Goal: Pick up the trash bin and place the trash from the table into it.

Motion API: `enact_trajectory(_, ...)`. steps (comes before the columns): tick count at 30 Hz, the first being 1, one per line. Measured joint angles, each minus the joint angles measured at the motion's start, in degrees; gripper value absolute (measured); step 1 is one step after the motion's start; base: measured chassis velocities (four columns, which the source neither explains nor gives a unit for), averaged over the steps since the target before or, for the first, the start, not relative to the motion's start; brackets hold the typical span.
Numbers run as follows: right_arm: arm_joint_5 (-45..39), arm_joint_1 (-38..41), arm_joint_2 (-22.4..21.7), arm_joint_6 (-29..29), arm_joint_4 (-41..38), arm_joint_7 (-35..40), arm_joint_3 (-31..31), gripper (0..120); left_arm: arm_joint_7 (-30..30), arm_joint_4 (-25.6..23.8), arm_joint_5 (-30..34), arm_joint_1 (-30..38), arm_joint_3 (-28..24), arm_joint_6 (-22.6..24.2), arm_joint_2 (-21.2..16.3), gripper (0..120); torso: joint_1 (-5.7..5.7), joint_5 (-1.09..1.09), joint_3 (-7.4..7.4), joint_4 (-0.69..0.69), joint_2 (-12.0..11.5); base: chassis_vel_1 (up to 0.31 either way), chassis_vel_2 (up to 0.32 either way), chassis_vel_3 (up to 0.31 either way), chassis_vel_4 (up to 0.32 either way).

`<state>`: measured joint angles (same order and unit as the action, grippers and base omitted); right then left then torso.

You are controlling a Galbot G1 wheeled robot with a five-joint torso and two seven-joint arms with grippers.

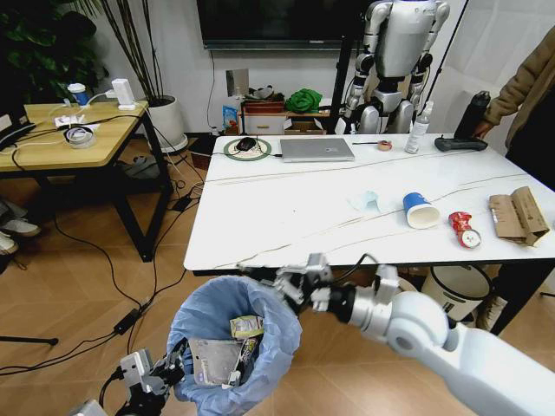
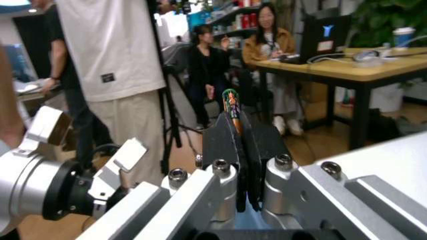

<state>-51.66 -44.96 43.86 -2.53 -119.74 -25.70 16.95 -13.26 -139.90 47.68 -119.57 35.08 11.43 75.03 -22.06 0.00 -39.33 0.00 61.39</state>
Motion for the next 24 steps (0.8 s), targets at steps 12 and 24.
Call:
enact_trajectory(12, 4.5, 4.7, 3.7, 1.3, 3.4, 0.8, 7.4, 15, 0.2, -1.6, -0.7, -1.0, 0.7, 0.0, 1.9, 0, 0.0, 0.0, 0.0, 0.0, 0.0, 0.0, 0.0, 0.0, 0.0)
enact_trajectory(24, 0.3, -0.7, -0.5, 9.1, 3.7, 9.9, -4.7, 57, 0.5, -0.6, -1.7, -0.8, 0.3, -0.1, 0.7, 0, -0.01, 0.01, 0.0, 0.0, 0.0, 0.0, 0.0, 0.0, 0.0)
